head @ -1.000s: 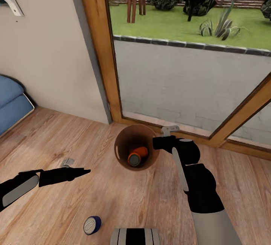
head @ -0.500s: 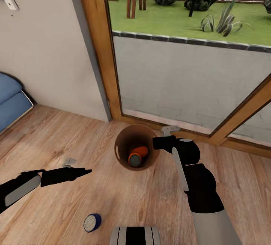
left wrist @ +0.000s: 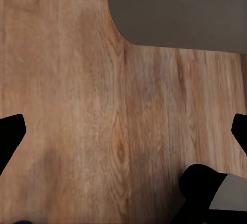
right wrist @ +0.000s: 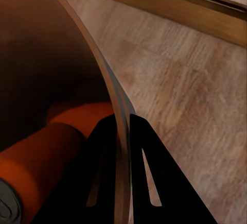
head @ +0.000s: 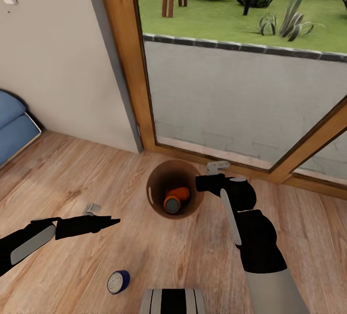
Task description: Put the three can of soda from the living room inside the tash can in the kitchen.
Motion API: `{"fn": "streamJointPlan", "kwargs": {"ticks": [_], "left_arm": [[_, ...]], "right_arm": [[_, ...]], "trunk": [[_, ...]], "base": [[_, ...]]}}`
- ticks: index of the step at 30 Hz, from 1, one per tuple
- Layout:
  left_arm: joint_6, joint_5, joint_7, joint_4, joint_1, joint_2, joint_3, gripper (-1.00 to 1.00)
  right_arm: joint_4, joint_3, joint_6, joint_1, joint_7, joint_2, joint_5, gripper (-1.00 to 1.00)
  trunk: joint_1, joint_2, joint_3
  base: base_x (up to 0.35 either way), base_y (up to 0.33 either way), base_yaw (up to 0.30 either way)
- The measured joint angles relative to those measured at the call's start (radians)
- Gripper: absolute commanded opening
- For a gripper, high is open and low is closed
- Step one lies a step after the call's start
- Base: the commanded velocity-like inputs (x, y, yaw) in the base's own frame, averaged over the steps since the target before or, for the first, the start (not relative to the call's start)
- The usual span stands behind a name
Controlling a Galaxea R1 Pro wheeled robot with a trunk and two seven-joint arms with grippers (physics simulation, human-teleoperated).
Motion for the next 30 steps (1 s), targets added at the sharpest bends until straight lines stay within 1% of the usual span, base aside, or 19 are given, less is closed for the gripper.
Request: {"fn": "streamJointPlan", "kwargs": {"ticks": [30], "left_arm": [[-0.002, -0.001, 0.0, 0.0, 0.0, 0.0, 0.0, 1.0]], "right_arm": [[0.0, 0.002, 0.0, 0.0, 0.0, 0.0, 0.001, -1.0]], "trunk": [[0.0, 0.0, -0.048]], "base": [[0.0, 0.0, 0.0]]}}
